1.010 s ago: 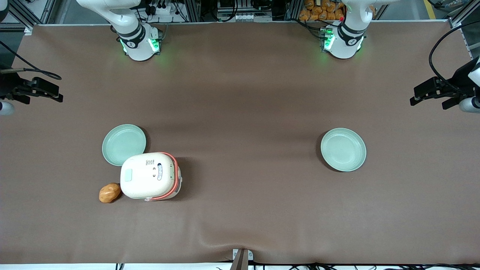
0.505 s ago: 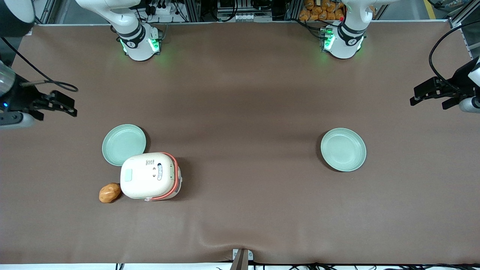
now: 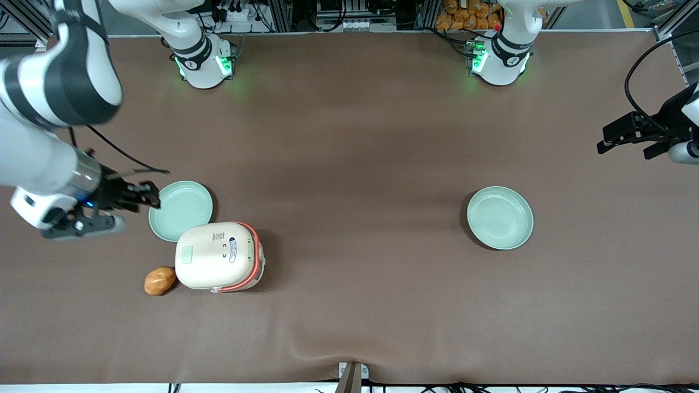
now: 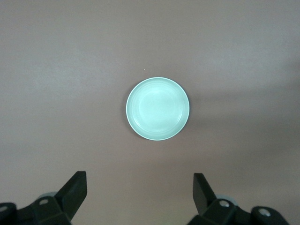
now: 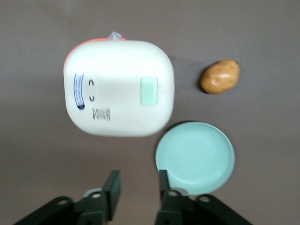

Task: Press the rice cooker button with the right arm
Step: 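Move the right gripper over the rice cooker's lid button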

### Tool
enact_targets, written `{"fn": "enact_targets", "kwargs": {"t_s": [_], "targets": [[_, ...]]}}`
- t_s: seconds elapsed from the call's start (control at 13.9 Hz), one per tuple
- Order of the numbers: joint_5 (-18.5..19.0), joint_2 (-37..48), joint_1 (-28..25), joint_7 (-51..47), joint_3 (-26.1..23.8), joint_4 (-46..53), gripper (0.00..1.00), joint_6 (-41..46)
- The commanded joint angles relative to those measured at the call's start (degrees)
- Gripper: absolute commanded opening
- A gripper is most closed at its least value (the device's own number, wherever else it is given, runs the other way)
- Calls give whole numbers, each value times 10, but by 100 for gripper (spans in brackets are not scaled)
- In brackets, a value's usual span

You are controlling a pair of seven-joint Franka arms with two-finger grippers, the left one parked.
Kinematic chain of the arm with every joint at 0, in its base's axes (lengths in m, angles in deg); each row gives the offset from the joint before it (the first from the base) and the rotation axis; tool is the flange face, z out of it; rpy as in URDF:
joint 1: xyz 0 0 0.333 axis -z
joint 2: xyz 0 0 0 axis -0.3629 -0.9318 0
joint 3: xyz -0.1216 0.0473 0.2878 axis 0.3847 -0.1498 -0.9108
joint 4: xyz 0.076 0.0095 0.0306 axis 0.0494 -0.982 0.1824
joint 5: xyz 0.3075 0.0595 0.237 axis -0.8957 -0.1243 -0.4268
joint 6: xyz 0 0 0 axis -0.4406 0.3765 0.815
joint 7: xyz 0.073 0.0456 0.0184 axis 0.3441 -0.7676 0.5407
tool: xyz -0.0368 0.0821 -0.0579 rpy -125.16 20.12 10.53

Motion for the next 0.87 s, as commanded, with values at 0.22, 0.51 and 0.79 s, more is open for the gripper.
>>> {"fn": "enact_targets", "kwargs": {"t_s": [0.22,0.51,0.79], "targets": [[-16,-70,-15,13,3,18,21,-74],[-13,-115,-15,55,4,36,23,-131],[-6,-129,-12,68,6,35,21,-138]]}}
